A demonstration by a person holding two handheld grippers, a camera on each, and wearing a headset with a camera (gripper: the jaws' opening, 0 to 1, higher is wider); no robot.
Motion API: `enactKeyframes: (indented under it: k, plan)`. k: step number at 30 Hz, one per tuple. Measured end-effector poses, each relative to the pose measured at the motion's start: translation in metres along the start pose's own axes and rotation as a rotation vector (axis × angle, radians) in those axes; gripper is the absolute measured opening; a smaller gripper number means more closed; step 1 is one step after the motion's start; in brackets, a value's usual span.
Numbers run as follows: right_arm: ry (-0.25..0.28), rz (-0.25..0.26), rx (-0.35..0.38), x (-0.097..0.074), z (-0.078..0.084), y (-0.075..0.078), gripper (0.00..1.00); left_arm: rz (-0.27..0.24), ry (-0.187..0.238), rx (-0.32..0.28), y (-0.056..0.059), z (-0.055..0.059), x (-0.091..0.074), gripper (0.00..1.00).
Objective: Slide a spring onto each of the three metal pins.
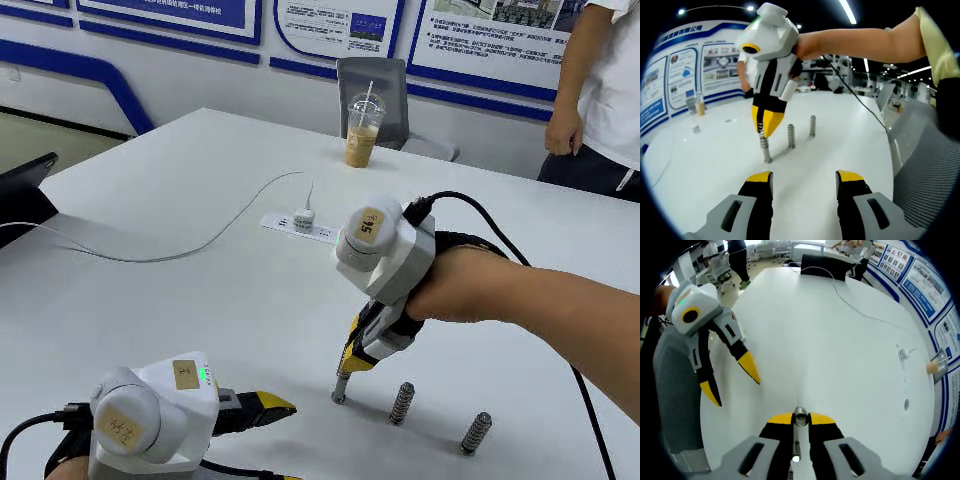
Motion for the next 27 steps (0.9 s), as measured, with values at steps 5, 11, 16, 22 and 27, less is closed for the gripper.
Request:
enactKeyframes:
  k: [5,11,16,22,27]
  plan:
    - [-0.013,-0.005,0.006,0.007,0.002,0.0,0.12,-0.001,-0.002,-0.004,-0.001,0.001,0.0,0.51]
    - [-0.026,-0.013,0.014,0.016,0.004,-0.001,0.12,-0.002,-0.001,-0.005,-0.001,0.001,0.0,0.51]
    - [-0.032,-0.017,0.02,0.022,0.005,-0.003,0.12,-0.003,-0.004,-0.008,-0.002,0.003,-0.001,0.51]
    - [-0.032,-0.026,0.028,0.025,0.006,-0.005,0.12,-0.003,-0.007,-0.009,-0.002,0.004,-0.001,0.51]
    - [-0.033,-0.027,0.027,0.026,0.005,-0.006,0.12,-0.001,-0.006,-0.009,-0.002,0.003,0.0,0.51]
Point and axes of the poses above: the centre of the closed fingertips' face, and the gripper's own axes: x roughly forward along the fingers, y roughly to its right, z roughly out of its underside, the point moved 9 cm from there along -x, roughly backward along the fingers, and after that the axes turned 1 degree about x, right-handed, at the moved point
